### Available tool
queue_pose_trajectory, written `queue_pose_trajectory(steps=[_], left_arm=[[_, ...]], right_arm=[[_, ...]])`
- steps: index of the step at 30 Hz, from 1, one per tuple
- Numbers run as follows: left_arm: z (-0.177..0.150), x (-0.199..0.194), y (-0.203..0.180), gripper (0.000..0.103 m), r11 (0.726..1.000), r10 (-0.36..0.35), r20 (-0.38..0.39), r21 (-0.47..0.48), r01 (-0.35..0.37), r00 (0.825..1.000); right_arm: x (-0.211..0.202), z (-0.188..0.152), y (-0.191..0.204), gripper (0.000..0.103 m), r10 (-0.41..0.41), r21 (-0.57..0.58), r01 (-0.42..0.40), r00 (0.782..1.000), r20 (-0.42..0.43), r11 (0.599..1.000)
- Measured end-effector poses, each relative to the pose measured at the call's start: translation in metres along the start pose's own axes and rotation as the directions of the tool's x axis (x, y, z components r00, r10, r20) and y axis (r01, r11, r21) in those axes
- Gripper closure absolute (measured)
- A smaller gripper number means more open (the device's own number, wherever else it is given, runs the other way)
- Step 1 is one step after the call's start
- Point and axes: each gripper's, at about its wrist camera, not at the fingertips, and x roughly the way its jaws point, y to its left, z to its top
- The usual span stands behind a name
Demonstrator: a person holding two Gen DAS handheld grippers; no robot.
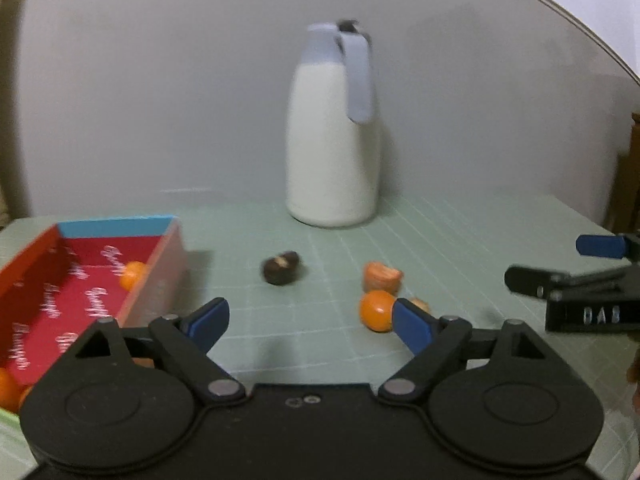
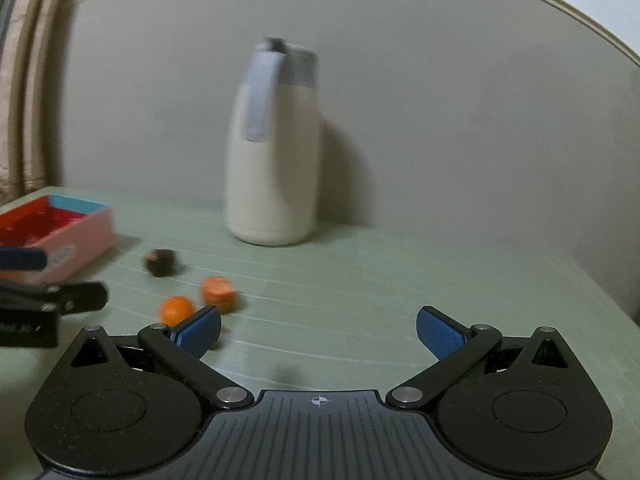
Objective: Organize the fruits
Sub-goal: 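Reach the left gripper to an orange on the table and grasp it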
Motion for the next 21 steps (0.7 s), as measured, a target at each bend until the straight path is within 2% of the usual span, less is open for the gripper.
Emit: queue_pose_trajectory(steps=[4,7,12,21], left_arm=[[-0.001,0.017,-0.018,0.030,0.999,-0.028,-0.049,0.034,0.029,0.998],[-0.003,0.030,-0.027,0.043,0.996,0.009,-0.092,0.084,-0.001,0.996],[-0.001,0.042,-0.029,0.046,0.998,-0.012,-0.116,0.063,0.020,0.993],[0.006,0.067,-0.037,0.060,0.997,-0.052,-0.154,0.052,0.061,0.987]], right_arm=[[0.009,-0.001,-0.021,0.000,-0.034,0.054,0.036,0.999,-0.026,0.998],[0.012,-0.004,-0.030,0.000,-0.042,0.048,0.044,0.998,-0.039,0.998],[0.014,-0.005,-0.038,0.000,-0.044,0.057,0.047,0.998,-0.040,0.997],[0.025,-0.004,-0.041,0.000,-0.041,0.055,0.045,0.997,-0.065,0.997]])
